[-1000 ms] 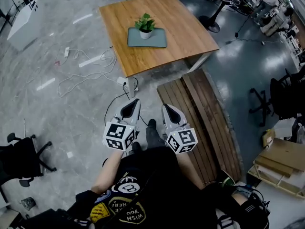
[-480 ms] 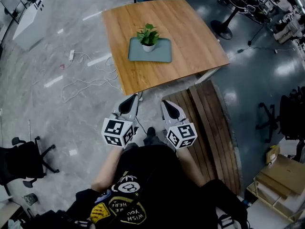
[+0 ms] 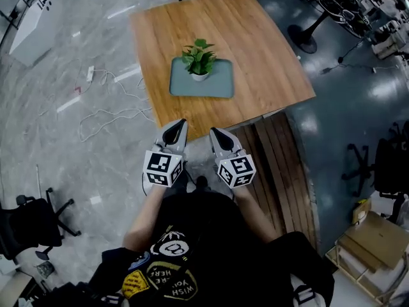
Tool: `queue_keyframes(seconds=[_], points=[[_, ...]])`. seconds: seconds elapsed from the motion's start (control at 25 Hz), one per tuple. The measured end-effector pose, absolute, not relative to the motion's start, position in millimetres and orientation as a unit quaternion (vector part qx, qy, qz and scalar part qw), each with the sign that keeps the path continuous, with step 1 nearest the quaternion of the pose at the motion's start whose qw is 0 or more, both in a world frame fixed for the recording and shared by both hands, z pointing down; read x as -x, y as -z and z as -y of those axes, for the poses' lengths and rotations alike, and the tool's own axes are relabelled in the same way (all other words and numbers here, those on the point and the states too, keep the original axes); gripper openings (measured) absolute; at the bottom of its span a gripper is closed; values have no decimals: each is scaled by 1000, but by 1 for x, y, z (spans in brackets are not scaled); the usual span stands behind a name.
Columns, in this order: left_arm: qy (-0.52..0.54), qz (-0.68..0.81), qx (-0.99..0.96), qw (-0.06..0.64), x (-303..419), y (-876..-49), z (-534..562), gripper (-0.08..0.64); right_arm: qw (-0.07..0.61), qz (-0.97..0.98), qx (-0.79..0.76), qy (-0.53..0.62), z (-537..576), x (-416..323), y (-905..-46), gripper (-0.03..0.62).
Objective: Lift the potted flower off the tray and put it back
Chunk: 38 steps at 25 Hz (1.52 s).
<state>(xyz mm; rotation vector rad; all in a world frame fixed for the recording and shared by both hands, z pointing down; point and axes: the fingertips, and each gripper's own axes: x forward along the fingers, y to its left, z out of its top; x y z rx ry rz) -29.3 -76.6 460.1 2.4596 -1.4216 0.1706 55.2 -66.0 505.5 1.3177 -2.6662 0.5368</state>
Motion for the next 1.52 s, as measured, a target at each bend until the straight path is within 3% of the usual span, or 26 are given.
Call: queue_keyframes(seconds=[0.52,0.8,0.92,1.04,1.2,1.52], points=[[-92,443,-875,173,64,-556,217,-3,66,843,-503,-180,225,-7,-613,3],[-123,460,-860,184,72,-611,257,-3,107,827,-525,-171,314,-10,-694,244],[-132,483,-844,194,79,-628,275,-3,140,818,-531,-175,351,-18,-727,399],[-132,493,-836,200,83,-634,283,-3,154,822,-516,-187,383,-17,-750,506],[-129,502,-830,206,84,-635,280,-3,162,836,-493,-178,412,-11,-757,572],[-127,517,-815,227,98,-640,264,-3,130,849,-489,-150,438,4,-755,552]])
